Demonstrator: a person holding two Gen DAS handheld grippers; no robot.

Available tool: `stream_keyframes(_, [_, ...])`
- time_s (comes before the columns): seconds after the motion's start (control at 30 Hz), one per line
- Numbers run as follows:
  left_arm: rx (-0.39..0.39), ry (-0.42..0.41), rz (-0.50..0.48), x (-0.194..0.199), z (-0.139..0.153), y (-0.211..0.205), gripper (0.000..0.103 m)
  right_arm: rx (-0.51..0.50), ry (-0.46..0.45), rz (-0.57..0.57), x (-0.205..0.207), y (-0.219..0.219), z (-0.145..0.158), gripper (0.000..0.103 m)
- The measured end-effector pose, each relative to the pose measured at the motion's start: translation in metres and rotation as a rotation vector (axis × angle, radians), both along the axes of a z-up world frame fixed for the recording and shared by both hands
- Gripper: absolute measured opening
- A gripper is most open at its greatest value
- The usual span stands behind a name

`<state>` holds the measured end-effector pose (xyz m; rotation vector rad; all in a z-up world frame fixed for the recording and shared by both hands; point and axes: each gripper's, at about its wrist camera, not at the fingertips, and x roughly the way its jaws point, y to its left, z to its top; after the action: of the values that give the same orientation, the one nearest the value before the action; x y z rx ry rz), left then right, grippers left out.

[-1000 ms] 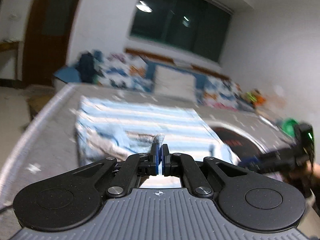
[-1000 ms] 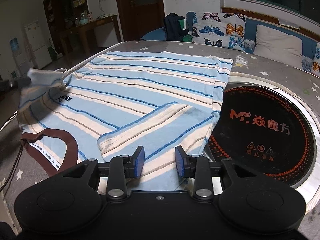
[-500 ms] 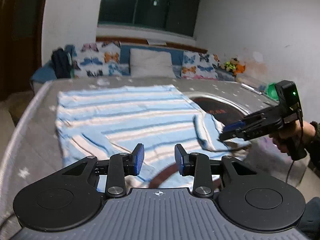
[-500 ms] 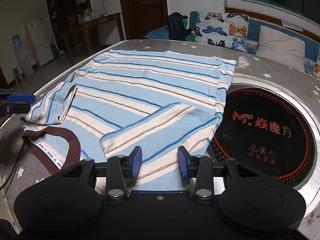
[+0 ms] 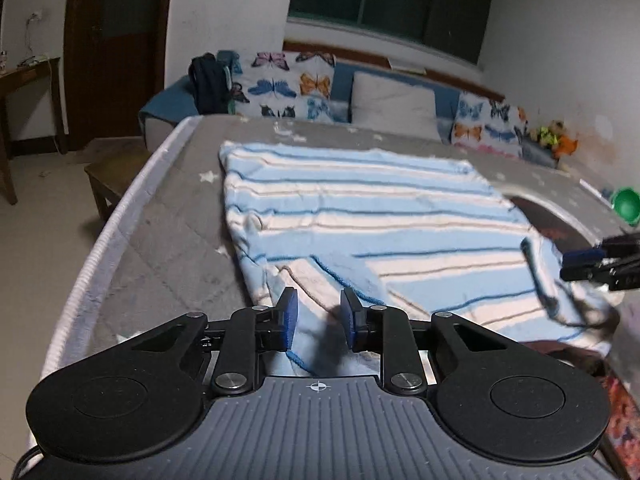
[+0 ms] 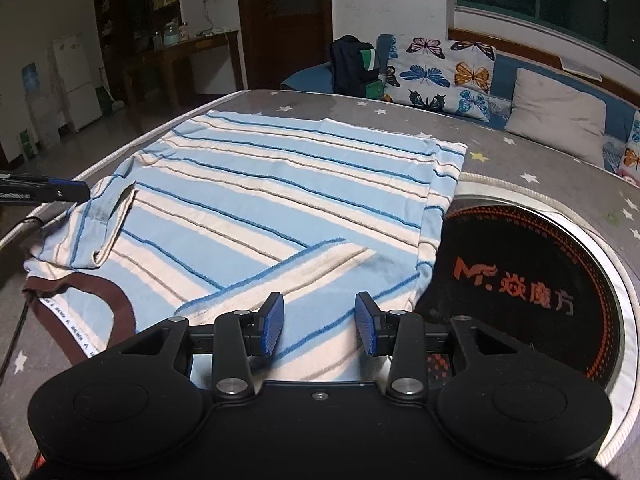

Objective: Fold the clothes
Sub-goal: 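Open the left gripper to release the sleeve and withdraw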

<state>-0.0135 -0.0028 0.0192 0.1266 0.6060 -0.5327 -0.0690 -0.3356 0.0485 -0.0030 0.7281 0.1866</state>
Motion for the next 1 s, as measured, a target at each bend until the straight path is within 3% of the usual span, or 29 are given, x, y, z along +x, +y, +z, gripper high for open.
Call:
stream_keyframes(0.27, [0.091,-0.011,-0.047,-0.002,0.000,-0.005,0.024,-0.025,0.018,0.035,-0.005,0.002,0.001,0.042])
stream_keyframes(0.67, [0.204,-0.097,-0.354,-0.082,0.008,0.001,0.031,-0.081,0.066,0.242,-0.073,0.009,0.017,0.043])
stream_keyframes(1.0, [0.270,-0.106,-0.426,-0.087,-0.006,-0.007,0.036,-0.172,0.069,0.327,-0.084,0.023,0.013,0.047])
